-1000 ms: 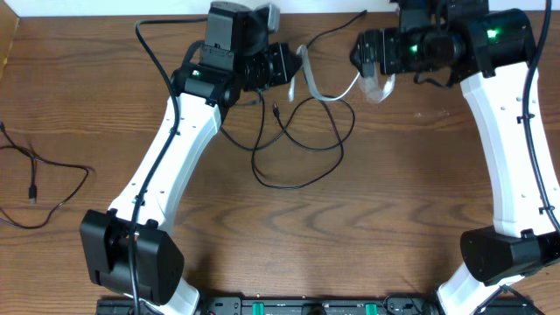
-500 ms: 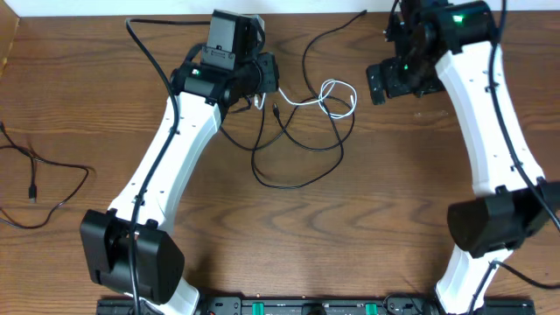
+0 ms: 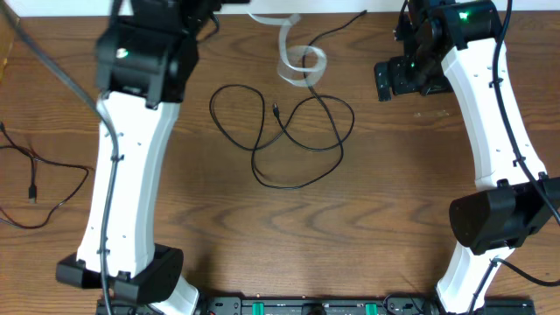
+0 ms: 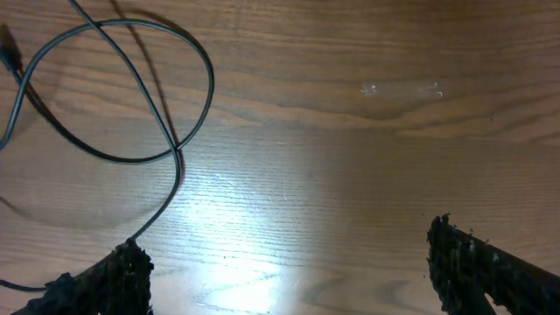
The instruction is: Untangle cables
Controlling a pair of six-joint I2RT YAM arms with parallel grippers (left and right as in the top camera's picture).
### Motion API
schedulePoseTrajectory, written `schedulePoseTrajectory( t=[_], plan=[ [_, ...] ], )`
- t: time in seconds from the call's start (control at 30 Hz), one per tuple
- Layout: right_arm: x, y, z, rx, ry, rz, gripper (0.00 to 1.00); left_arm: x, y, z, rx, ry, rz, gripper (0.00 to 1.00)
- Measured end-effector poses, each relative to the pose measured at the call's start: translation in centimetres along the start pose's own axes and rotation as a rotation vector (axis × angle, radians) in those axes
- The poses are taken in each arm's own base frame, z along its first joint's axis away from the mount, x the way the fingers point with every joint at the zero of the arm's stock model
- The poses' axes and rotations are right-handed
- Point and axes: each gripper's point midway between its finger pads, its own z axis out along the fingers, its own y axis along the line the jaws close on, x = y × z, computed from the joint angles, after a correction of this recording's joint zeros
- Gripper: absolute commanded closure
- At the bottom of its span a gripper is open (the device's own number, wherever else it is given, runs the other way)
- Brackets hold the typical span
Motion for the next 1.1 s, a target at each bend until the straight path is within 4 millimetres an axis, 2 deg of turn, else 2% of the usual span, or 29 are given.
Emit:
schedulePoseTrajectory(
  t=[0.1,0.2,0.27,0.33,0.47,0.57,0.73,0.83,0.97,1.1],
  plan=[
    [0.0,0.0,0.0,0.000,0.000,0.000,0.01,-3.0,-0.9,-2.0,0.020,-0.082,0.021,0.92],
    [0.0,0.0,0.0,0.000,0.000,0.000,0.01,-4.7,-0.9,-3.3,0.009,-0.133,0.049,0.92],
    [0.0,0.0,0.0,0.000,0.000,0.000,0.01,-5.5,0.2,-3.8,-0.036,-0.156,0.071,0.93],
    [0.0,0.0,0.0,-0.001,0.000,0.000,0.01,-6.0,2.1,-4.0,-0.103,-0.169,0.099,0.92],
    [0.0,0.1,0.0,-0.006,0.001,0.000,0.01,-6.7,7.7,-3.8,-0.258,-0.179,0.136,0.92],
    [0.0,0.2,0.0,-0.008,0.000,0.000,0.01,-6.7,13.5,-2.9,-0.384,-0.166,0.137,0.92],
    [0.0,0.2,0.0,-0.009,0.001,-0.002,0.01,-3.9,23.5,-0.7,-0.558,-0.075,0.101,0.92],
    [0.0,0.2,0.0,-0.010,0.001,-0.002,0.01,-3.3,28.7,-0.3,-0.635,-0.077,0.074,0.92],
    [0.0,0.3,0.0,-0.014,0.001,-0.002,0.01,-3.2,33.8,-2.1,-0.726,-0.098,0.016,0.92],
    [0.0,0.5,0.0,-0.024,0.002,-0.002,0.01,-3.6,36.7,-4.8,-0.798,-0.117,-0.014,0.92]
  ],
)
